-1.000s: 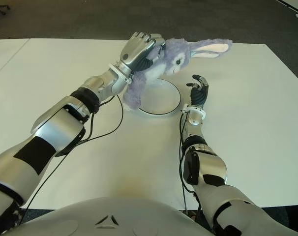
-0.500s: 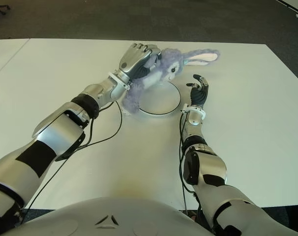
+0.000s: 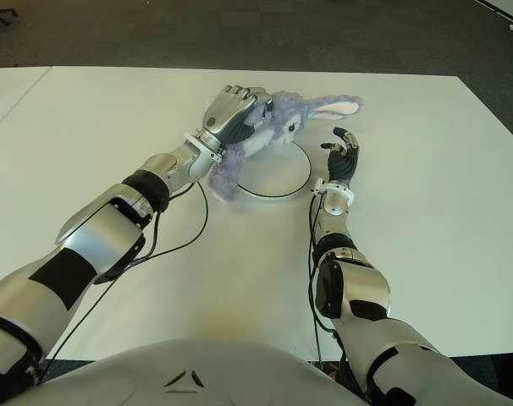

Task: Put the doll into the plate.

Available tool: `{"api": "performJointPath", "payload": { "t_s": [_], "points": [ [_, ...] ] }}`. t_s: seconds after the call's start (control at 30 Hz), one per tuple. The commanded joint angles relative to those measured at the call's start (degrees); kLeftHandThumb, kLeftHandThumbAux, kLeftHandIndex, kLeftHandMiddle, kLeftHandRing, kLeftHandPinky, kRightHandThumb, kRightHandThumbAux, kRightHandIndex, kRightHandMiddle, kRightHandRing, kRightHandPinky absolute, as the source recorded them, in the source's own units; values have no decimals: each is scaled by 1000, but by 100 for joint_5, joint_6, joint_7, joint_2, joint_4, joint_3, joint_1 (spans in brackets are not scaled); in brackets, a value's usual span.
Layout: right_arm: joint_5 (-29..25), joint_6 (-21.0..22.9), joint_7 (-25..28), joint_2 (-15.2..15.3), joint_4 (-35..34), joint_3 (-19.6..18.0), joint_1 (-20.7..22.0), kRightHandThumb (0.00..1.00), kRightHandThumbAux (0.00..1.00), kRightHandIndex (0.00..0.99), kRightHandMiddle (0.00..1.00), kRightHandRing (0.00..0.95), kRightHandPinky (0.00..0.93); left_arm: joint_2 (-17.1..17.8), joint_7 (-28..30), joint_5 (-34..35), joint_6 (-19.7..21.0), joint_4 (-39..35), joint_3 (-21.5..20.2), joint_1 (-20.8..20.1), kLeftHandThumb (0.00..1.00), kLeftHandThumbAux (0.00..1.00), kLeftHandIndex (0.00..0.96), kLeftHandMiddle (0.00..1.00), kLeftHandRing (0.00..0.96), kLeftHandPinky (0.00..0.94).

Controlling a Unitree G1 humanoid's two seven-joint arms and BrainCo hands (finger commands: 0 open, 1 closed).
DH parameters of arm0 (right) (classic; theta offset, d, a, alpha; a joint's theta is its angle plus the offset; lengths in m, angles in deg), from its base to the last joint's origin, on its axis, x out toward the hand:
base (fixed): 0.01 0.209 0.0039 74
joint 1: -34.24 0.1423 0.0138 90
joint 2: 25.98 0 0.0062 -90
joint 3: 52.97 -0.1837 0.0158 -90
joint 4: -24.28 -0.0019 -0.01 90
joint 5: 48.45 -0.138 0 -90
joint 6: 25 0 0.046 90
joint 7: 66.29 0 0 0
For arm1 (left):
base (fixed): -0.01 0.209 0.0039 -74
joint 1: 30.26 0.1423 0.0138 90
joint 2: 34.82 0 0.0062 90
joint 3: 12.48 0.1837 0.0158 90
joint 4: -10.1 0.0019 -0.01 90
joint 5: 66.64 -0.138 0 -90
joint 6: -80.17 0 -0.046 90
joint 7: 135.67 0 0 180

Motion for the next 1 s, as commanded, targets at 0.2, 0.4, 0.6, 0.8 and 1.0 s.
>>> {"api": "performJointPath", "payload": {
  "t_s": [0.2, 0.4, 0.6, 0.8, 1.0],
  "points": [
    [-106, 425, -87, -792, 825, -15, -1460, 1000, 660, 279, 255, 463, 206, 73, 175, 80, 63, -162, -34, 539, 736, 697, 440, 837, 826, 829],
    [-116, 392, -41, -788, 821, -16, -1472, 1000, 661, 279, 252, 463, 239, 48, 305, 149, -46, -256, -53, 646, 737, 697, 440, 830, 821, 813],
    [-47, 360, -149, -785, 819, 45, -1482, 1000, 661, 267, 241, 462, 187, -1, 534, 228, -79, -428, -68, 794, 737, 697, 440, 824, 816, 813],
    [-4, 383, -260, -778, 824, 112, -1494, 1000, 661, 274, 241, 462, 211, -3, 796, 321, -154, -846, -69, 1017, 740, 697, 440, 829, 821, 832],
    [-70, 405, -161, -783, 826, 101, -1490, 1000, 662, 281, 243, 463, 316, 68, 1312, 479, -216, -1558, -112, 1336, 741, 697, 440, 832, 826, 827]
  ]
}}
